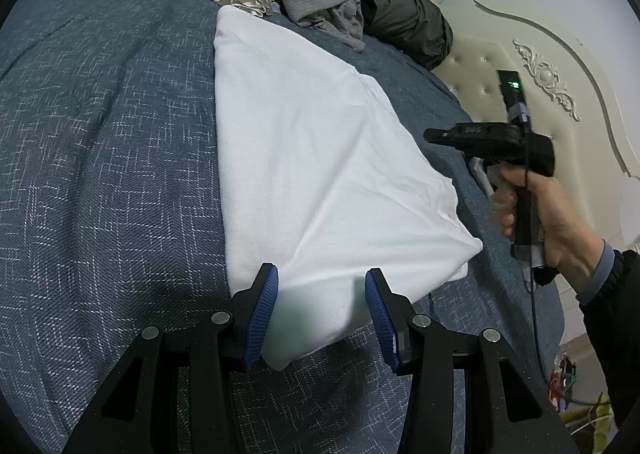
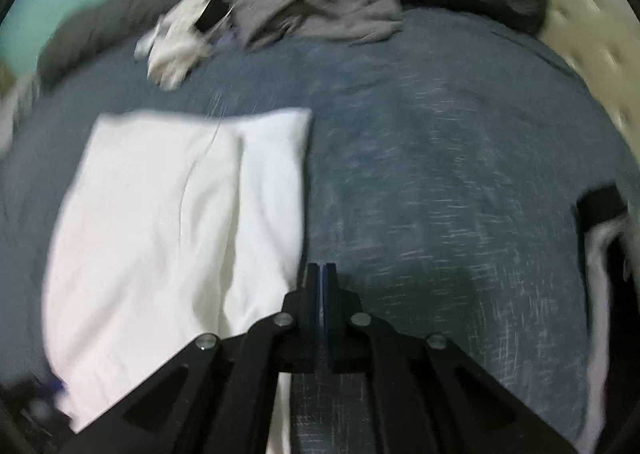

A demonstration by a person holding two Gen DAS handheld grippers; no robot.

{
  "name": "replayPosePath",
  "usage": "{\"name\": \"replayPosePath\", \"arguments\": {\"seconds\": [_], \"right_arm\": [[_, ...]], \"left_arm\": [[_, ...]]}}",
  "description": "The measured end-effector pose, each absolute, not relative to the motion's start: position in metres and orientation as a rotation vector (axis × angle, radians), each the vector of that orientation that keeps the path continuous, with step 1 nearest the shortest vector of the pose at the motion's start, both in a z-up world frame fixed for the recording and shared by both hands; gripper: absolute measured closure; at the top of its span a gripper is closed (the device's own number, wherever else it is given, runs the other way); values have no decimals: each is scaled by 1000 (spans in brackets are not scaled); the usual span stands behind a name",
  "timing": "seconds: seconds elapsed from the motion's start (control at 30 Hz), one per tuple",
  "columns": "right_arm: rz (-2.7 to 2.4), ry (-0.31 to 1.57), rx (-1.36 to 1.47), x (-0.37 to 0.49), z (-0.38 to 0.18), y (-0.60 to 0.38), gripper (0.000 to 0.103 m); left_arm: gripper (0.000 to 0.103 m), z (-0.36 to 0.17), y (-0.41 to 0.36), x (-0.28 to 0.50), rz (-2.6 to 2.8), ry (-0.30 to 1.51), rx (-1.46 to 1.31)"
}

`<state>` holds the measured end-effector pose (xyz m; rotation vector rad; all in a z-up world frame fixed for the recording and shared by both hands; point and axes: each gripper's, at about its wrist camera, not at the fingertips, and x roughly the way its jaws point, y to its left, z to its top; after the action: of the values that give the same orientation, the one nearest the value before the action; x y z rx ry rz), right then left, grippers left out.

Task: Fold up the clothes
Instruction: 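Pinch the folded white shirt edge with the right gripper and straighten it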

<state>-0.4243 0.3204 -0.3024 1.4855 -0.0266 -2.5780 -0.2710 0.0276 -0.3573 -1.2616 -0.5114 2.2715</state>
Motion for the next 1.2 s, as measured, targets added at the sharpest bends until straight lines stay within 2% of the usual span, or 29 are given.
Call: {"name": "replayPosePath", "arguments": {"seconds": [0.13, 0.27, 0.33, 0.43, 0.47, 0.5, 0.8, 0.87, 0.93, 1.03, 1.13, 1.2], "right_arm": [[-2450, -140, 1507, -414, -303, 326, 99], [-2369, -220, 1545, -401, -314, 326, 85], [-2338, -276, 1563, -395, -321, 327, 84], [-2309, -315, 1581, -388, -330, 329, 84], [-2301, -328, 1575, -385, -331, 330, 90], [-2295, -335, 1565, -382, -331, 331, 101], [-2458, 41, 1518, -364, -304, 321, 102], [-2458, 38, 1524, -363, -304, 319, 101], [-2452, -41, 1551, -366, -306, 323, 101], [-2418, -206, 1583, -362, -310, 337, 99], [-2373, -269, 1569, -348, -310, 343, 81], [-2353, -284, 1566, -339, -312, 345, 78]], "left_arm": [[54, -357, 27, -271, 2274, -510, -1263], [54, -357, 28, -270, 2275, -512, -1263], [54, -357, 28, -270, 2274, -513, -1264], [54, -357, 28, -270, 2273, -514, -1264], [54, -357, 28, -270, 2273, -515, -1264], [54, -357, 29, -270, 2273, -515, -1265], [54, -356, 29, -271, 2273, -516, -1266], [54, -356, 29, -271, 2272, -518, -1268], [54, -356, 28, -271, 2268, -524, -1269], [54, -357, 27, -272, 2269, -543, -1273], [54, -357, 26, -273, 2267, -547, -1274], [54, -356, 26, -272, 2267, -549, -1274]]}}
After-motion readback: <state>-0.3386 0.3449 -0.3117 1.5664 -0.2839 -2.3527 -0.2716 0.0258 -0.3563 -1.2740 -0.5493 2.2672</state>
